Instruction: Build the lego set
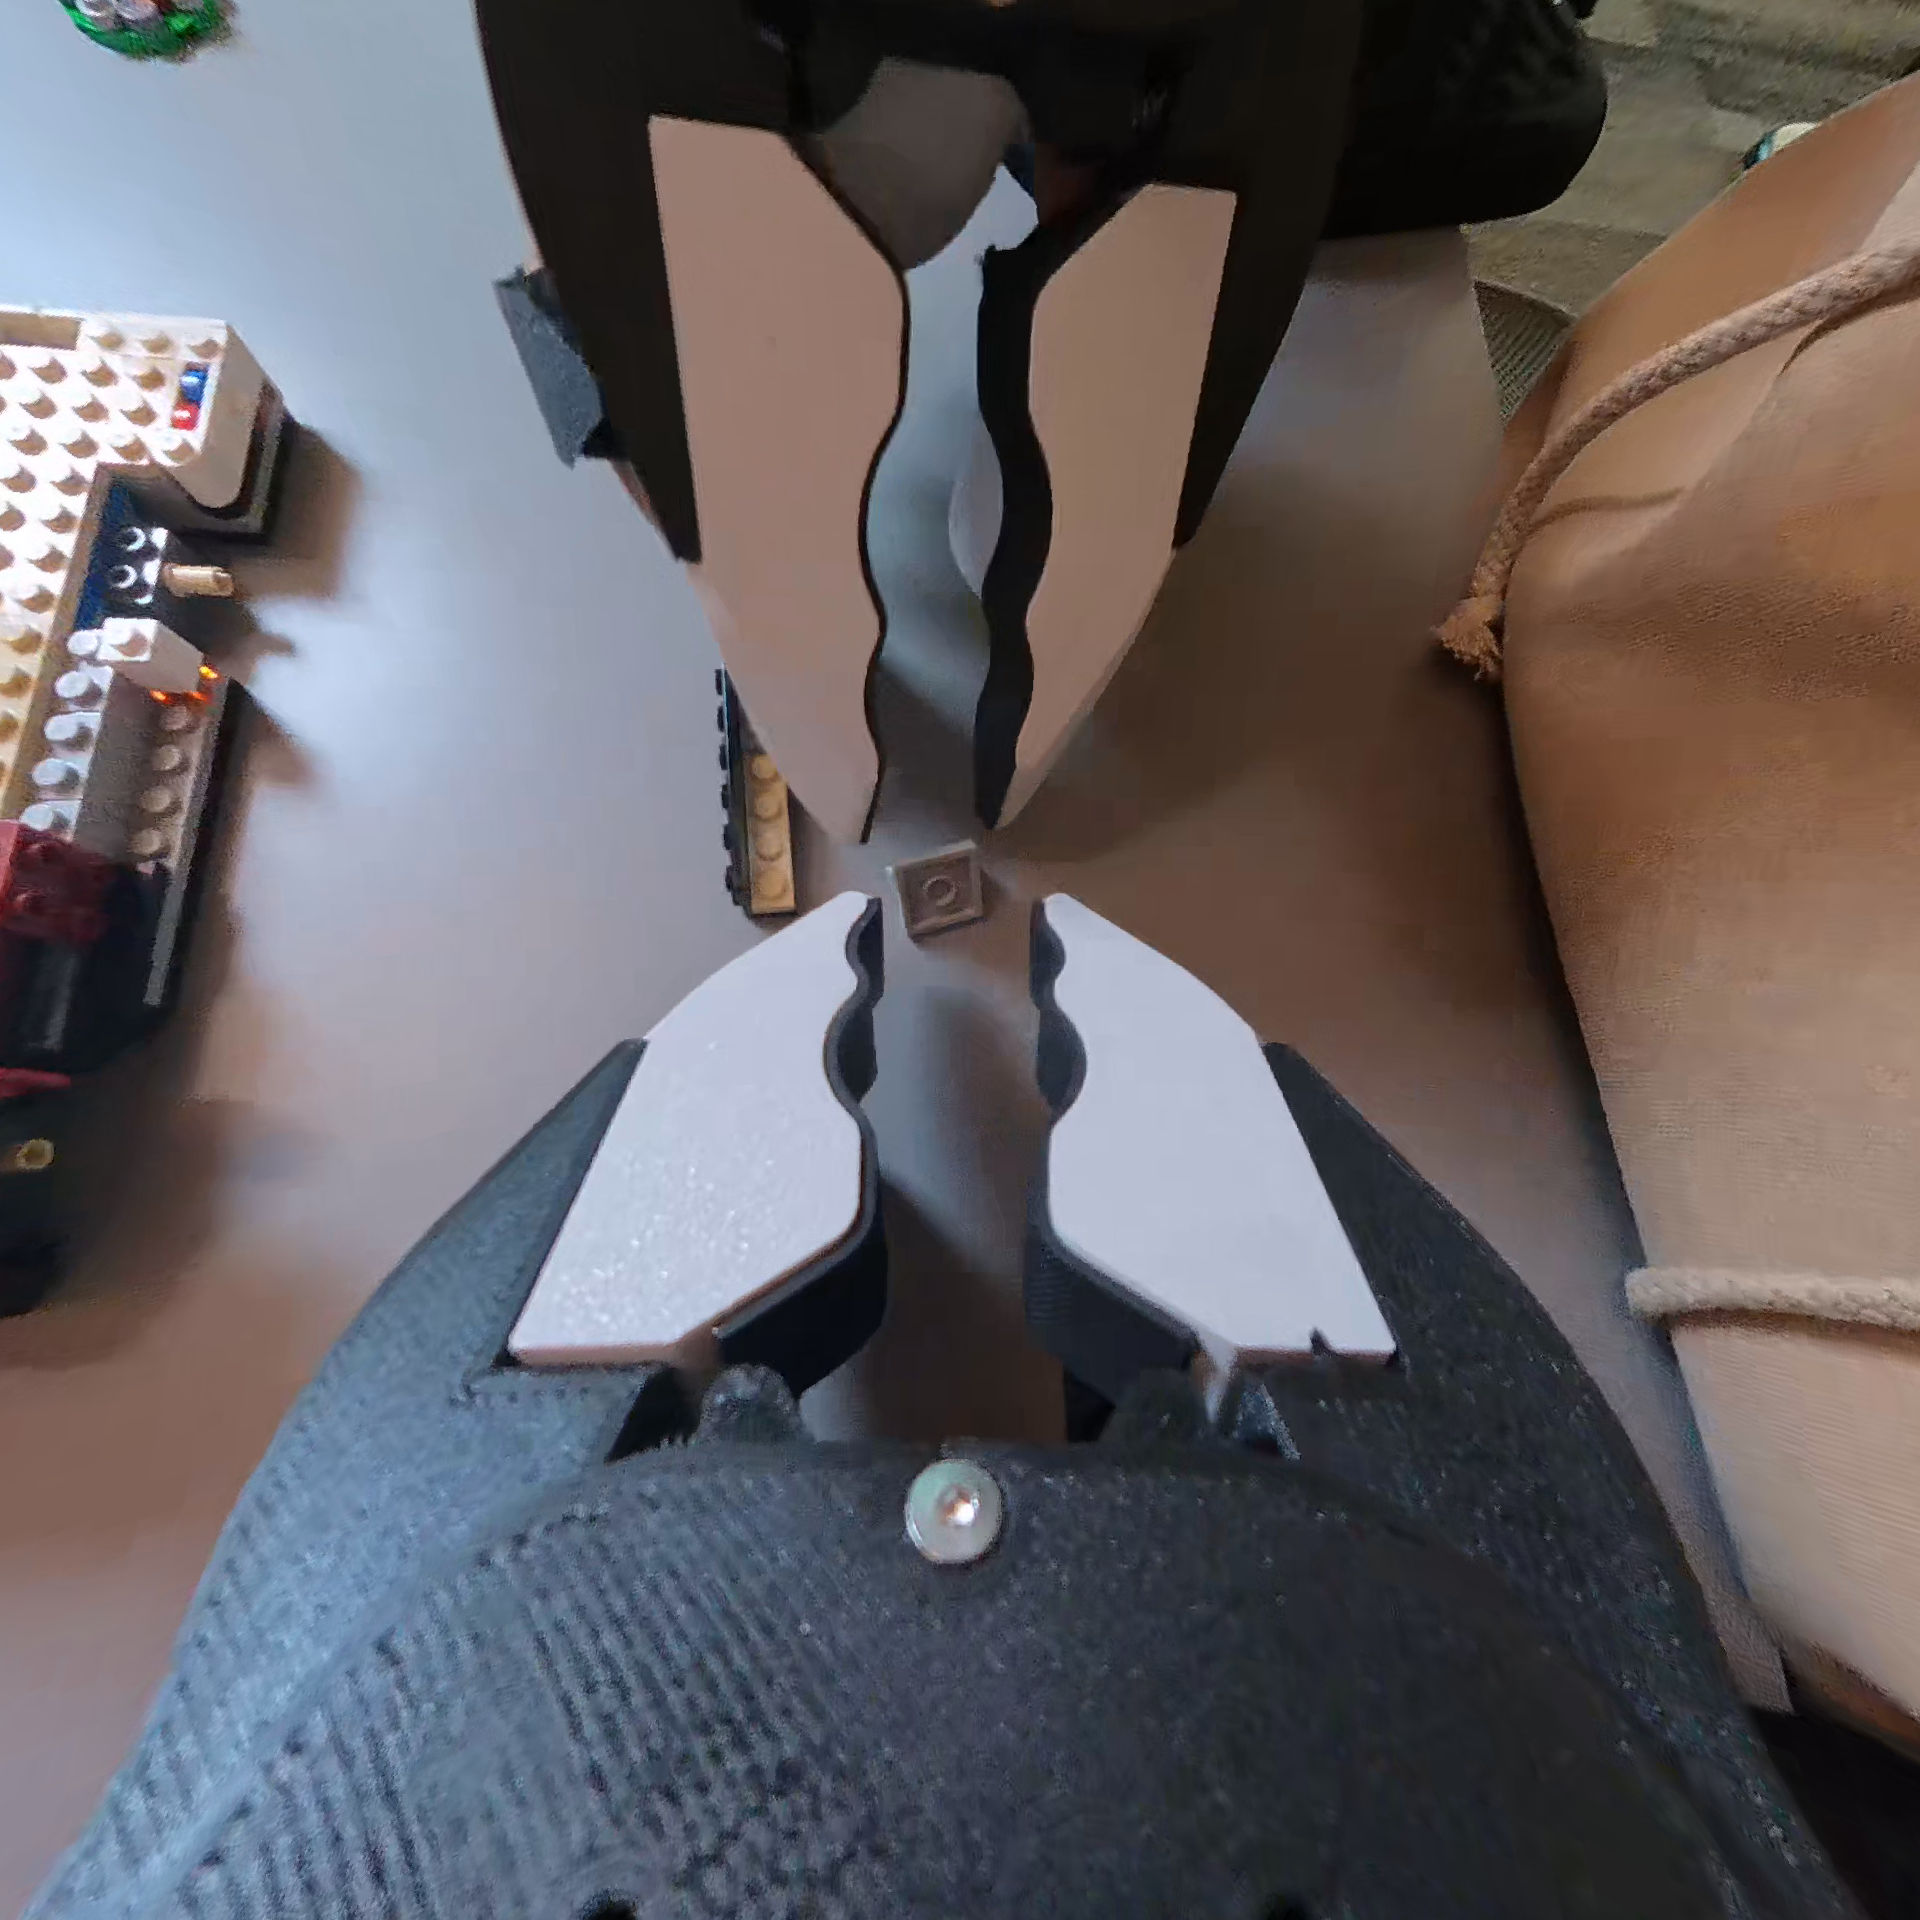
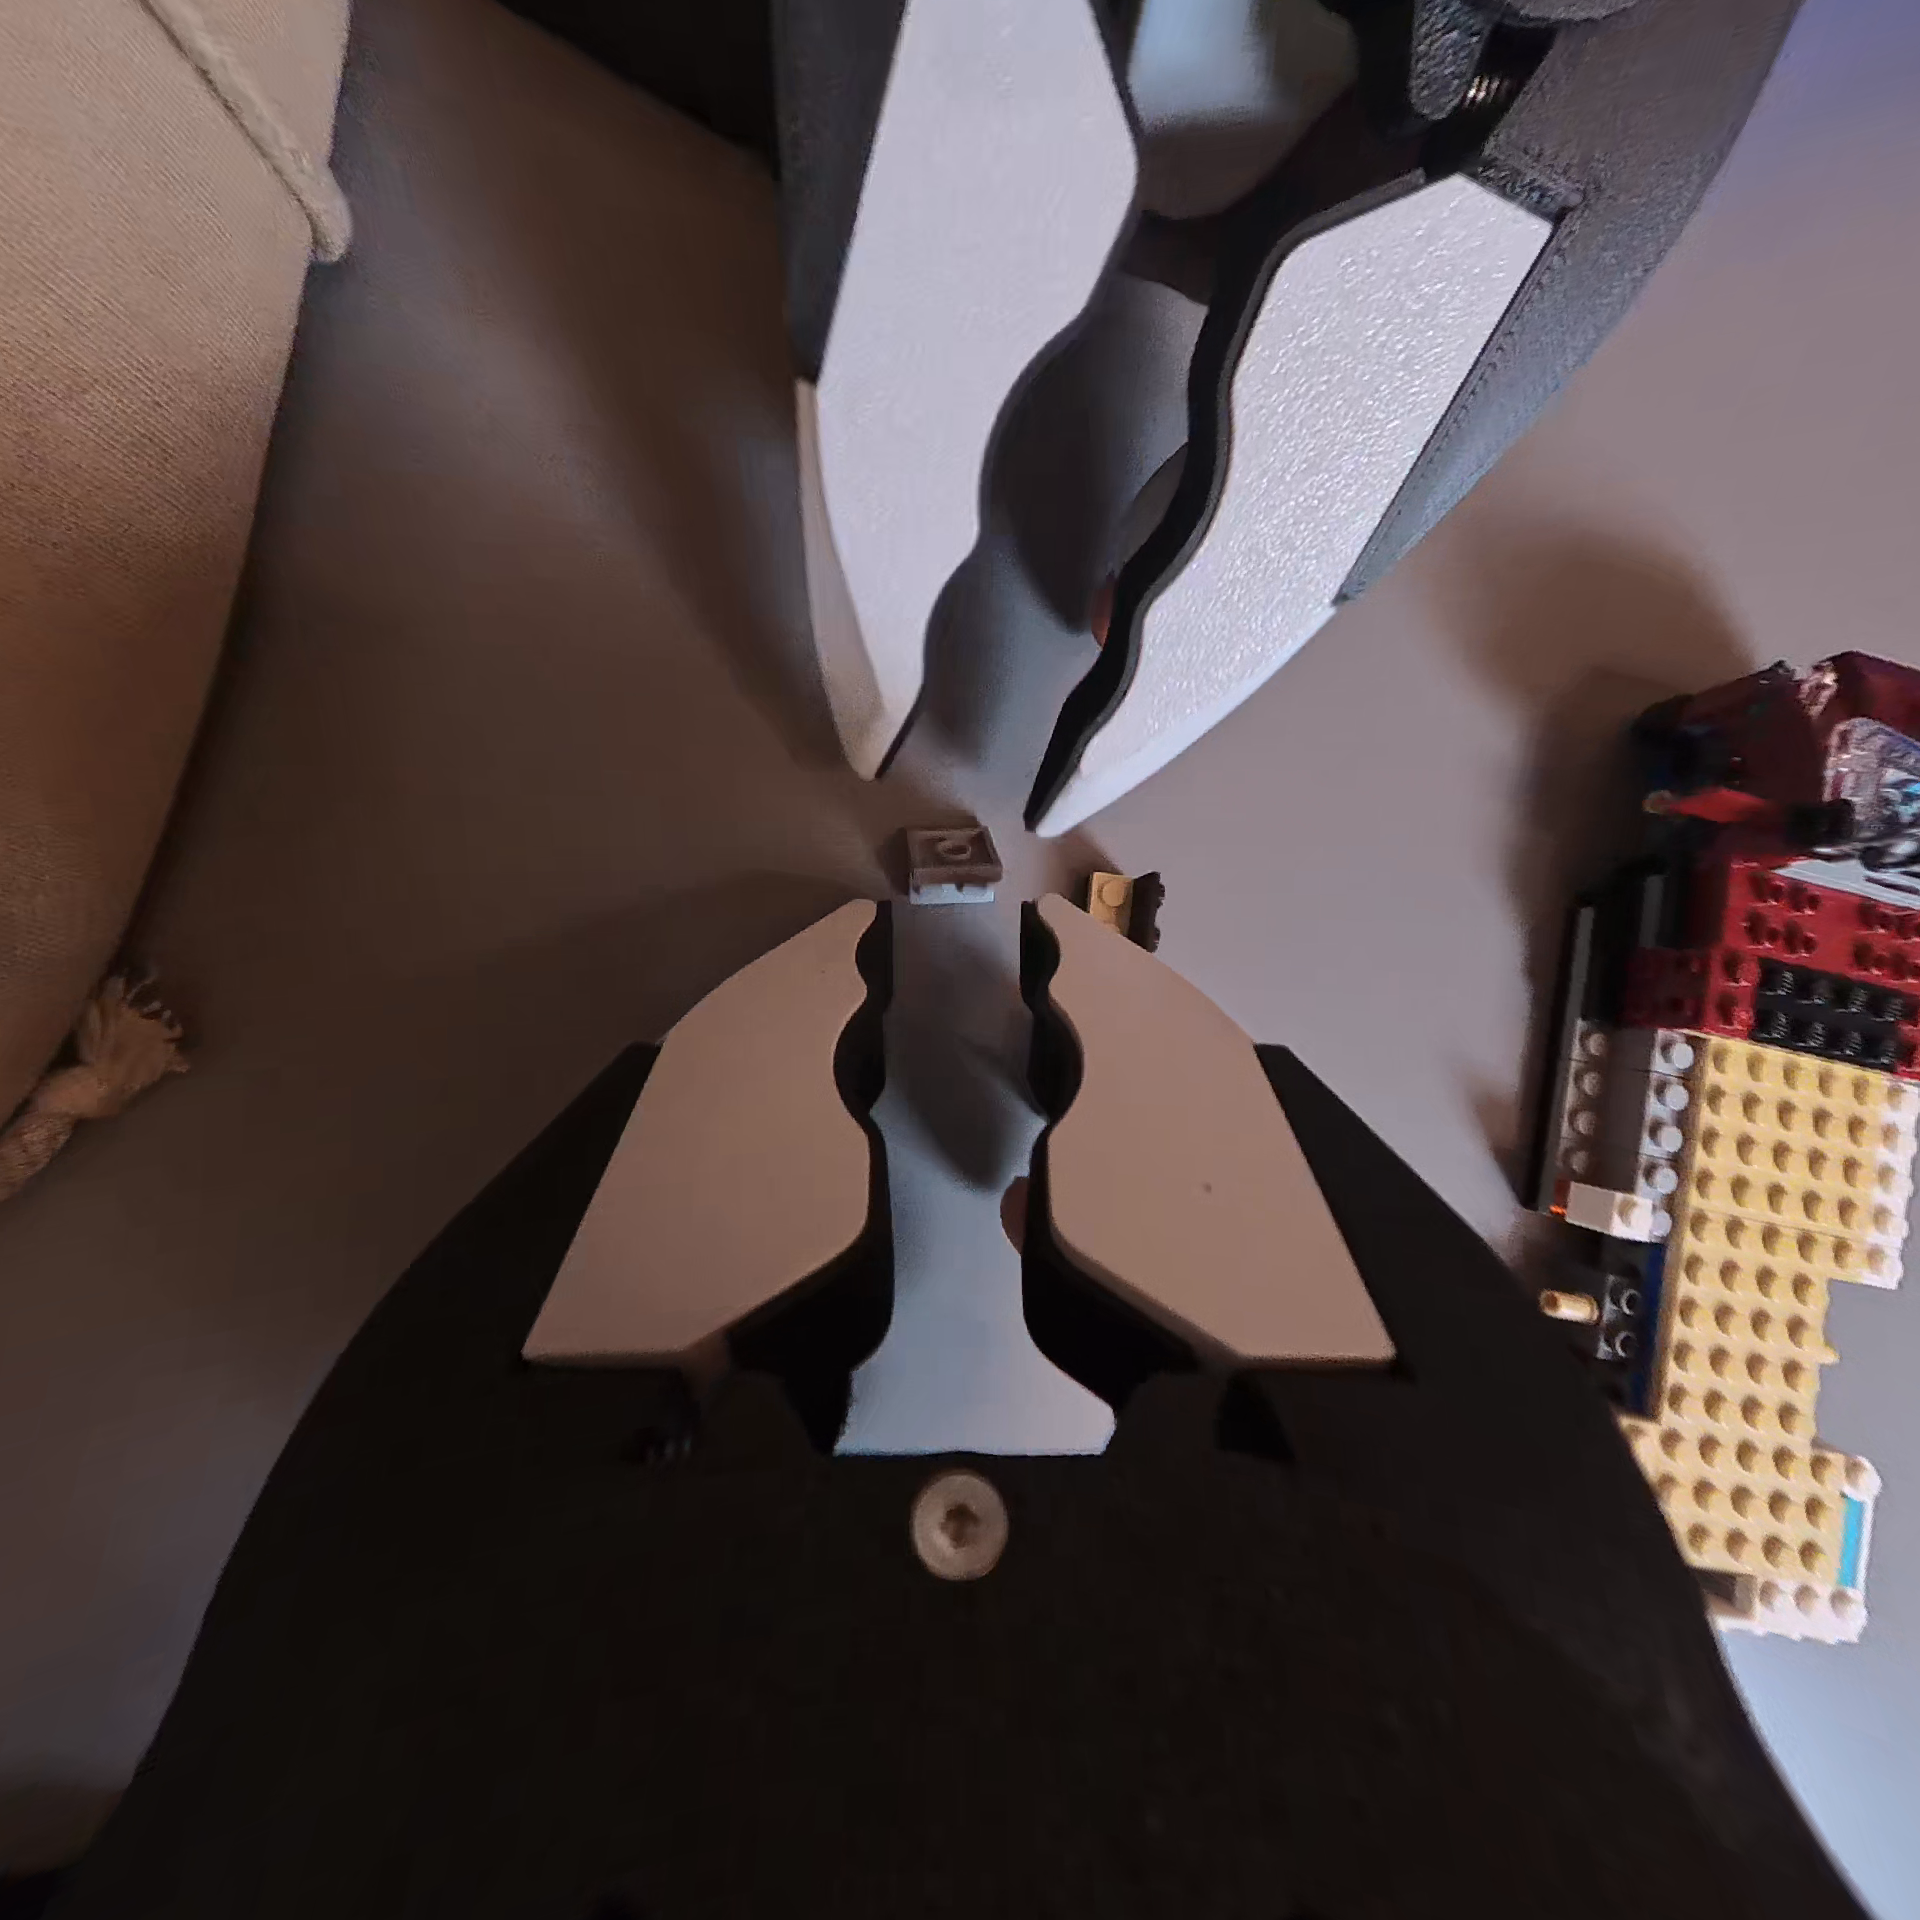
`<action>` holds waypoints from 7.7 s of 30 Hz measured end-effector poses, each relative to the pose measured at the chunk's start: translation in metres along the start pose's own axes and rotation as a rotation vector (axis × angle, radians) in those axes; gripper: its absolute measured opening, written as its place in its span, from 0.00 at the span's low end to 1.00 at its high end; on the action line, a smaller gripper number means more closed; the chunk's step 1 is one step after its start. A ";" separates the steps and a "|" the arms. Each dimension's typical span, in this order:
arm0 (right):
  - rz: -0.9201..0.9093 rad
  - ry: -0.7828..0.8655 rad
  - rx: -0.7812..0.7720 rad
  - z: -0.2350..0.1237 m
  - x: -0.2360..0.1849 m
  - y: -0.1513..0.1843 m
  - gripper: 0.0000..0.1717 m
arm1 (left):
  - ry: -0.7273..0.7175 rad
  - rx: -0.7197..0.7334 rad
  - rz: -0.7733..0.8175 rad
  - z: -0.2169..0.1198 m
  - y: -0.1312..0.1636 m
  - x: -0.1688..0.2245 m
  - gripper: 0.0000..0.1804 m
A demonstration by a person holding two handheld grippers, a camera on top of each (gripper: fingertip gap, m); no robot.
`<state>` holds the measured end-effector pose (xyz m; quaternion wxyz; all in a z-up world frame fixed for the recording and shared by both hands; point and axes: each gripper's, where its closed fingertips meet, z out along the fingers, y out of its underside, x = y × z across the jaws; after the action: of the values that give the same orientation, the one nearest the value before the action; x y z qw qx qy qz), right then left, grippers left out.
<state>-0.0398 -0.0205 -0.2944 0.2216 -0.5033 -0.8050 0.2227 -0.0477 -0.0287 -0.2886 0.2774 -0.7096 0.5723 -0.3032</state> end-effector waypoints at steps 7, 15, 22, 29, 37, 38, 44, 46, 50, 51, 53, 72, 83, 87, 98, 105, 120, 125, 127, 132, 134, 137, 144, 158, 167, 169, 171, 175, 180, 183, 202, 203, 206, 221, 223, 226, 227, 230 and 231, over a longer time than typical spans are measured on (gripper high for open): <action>0.078 0.013 0.097 -0.019 0.001 0.000 0.14 | -0.158 -0.018 0.099 0.012 -0.006 -0.012 0.09; -0.004 0.344 0.466 -0.076 0.011 -0.046 0.10 | 0.377 0.637 -0.362 -0.052 -0.082 0.004 0.09; -0.075 0.395 0.526 -0.087 0.010 -0.065 0.04 | 0.440 0.699 -0.423 -0.056 -0.089 0.008 0.09; -0.060 0.409 0.487 -0.086 0.011 -0.060 0.03 | 0.412 0.676 -0.429 -0.051 -0.087 0.005 0.10; -0.056 0.451 0.467 -0.087 0.015 -0.058 0.03 | 0.351 0.636 -0.369 -0.045 -0.084 0.008 0.13; -0.069 0.443 0.486 -0.088 0.013 -0.060 0.03 | 0.390 0.654 -0.381 -0.048 -0.086 0.010 0.13; -0.144 0.401 0.627 -0.101 0.000 -0.077 0.03 | 0.597 0.732 -0.435 -0.063 -0.094 0.023 0.09; -0.165 0.392 0.649 -0.103 -0.003 -0.081 0.03 | 0.630 0.741 -0.442 -0.065 -0.097 0.027 0.06; -0.161 0.384 0.642 -0.102 -0.004 -0.079 0.03 | 0.581 0.724 -0.412 -0.062 -0.096 0.028 0.06; -0.150 0.389 0.629 -0.100 -0.003 -0.076 0.03 | 0.540 0.713 -0.400 -0.059 -0.095 0.025 0.06; -0.128 0.400 0.614 -0.097 -0.002 -0.069 0.03 | 0.442 0.681 -0.361 -0.054 -0.092 0.022 0.05; 0.384 0.363 0.439 -0.067 0.021 -0.029 0.08 | -0.380 0.345 0.111 -0.022 -0.064 -0.023 0.01; 0.423 0.382 0.353 -0.063 0.028 -0.027 0.05 | -0.474 0.317 0.159 -0.026 -0.063 -0.027 0.01; 0.429 0.381 0.325 -0.061 0.028 -0.027 0.03 | -0.486 0.316 0.169 -0.028 -0.063 -0.027 0.01; 0.175 0.152 0.066 -0.053 0.013 0.000 0.02 | -0.223 0.135 -0.018 -0.012 -0.018 -0.044 0.09; 0.132 0.043 -0.119 -0.022 0.015 0.006 0.02 | -0.100 0.016 0.080 0.006 -0.006 -0.039 0.02; 0.281 -0.045 -0.205 -0.010 0.018 0.006 0.02 | -0.166 0.050 0.035 0.005 -0.007 -0.037 0.02; 0.278 -0.046 -0.214 -0.008 0.020 0.009 0.02 | -0.184 0.047 0.076 0.006 -0.006 -0.037 0.02; 0.279 -0.051 -0.223 -0.008 0.020 0.010 0.02 | -0.187 0.048 0.092 0.006 -0.006 -0.037 0.02; 0.318 -0.090 -0.234 -0.008 0.020 0.011 0.02 | -0.192 0.049 0.113 0.006 -0.006 -0.038 0.02; 0.343 -0.100 -0.234 -0.009 0.021 0.012 0.02 | -0.196 0.051 0.113 0.006 -0.006 -0.039 0.02; 0.382 -0.112 -0.249 -0.009 0.020 0.012 0.02 | -0.197 0.053 0.115 0.006 -0.006 -0.039 0.02; 0.423 -0.122 -0.317 -0.008 0.022 0.014 0.02 | -0.201 0.058 0.127 0.006 -0.006 -0.040 0.02; 0.536 -0.174 -0.193 -0.007 0.021 0.012 0.02 | -0.205 0.063 0.142 0.005 -0.006 -0.040 0.02; 0.457 -0.122 -0.118 -0.010 0.021 0.008 0.05 | -0.217 0.052 0.094 0.006 -0.006 -0.040 0.02; 0.415 -0.079 -0.094 -0.016 0.021 0.005 0.09 | -0.221 0.050 0.083 0.007 -0.007 -0.040 0.02; 0.355 -0.013 -0.101 -0.022 0.020 0.005 0.10 | -0.217 0.050 0.081 0.007 -0.007 -0.039 0.02; 0.276 0.105 -0.151 -0.022 0.017 0.009 0.09 | -0.215 0.050 0.079 0.007 -0.007 -0.039 0.02; 0.165 0.147 -0.213 -0.017 0.003 0.011 0.08 | -0.216 0.052 0.082 0.007 -0.007 -0.039 0.02; 0.149 0.158 -0.223 -0.012 -0.001 0.012 0.06 | -0.217 0.053 0.092 0.007 -0.007 -0.038 0.02; 0.209 0.095 -0.235 -0.012 0.021 0.013 0.04 | -0.197 0.053 0.093 0.007 -0.006 -0.035 0.02; 0.215 0.094 -0.239 -0.012 0.023 0.014 0.04 | -0.196 0.053 0.093 0.007 -0.006 -0.035 0.02; 0.208 0.134 -0.251 -0.013 0.030 0.016 0.04 | -0.192 0.055 0.085 0.007 -0.006 -0.035 0.02; 0.083 0.247 -0.205 -0.014 0.016 0.008 0.04 | -0.200 0.056 0.076 0.007 -0.006 -0.035 0.02; 0.071 0.239 -0.240 -0.010 0.017 0.011 0.03 | -0.203 0.055 0.080 0.007 -0.006 -0.035 0.02; 0.067 0.213 -0.282 -0.009 0.018 0.013 0.02 | -0.204 0.055 0.089 0.006 -0.006 -0.035 0.02; 0.079 0.193 -0.294 -0.010 0.018 0.013 0.02 | -0.203 0.056 0.091 0.006 -0.006 -0.035 0.02; 0.107 0.128 -0.320 -0.010 0.018 0.014 0.02 | -0.209 0.052 0.101 0.006 -0.007 -0.035 0.02; 0.119 0.105 -0.321 -0.009 0.019 0.015 0.02 | -0.210 0.051 0.103 0.006 -0.006 -0.036 0.02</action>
<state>-0.0314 0.0035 -0.2927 0.1663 -0.5898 -0.7864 0.0773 -0.0446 0.0078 -0.2921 0.3691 -0.6997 0.5681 -0.2268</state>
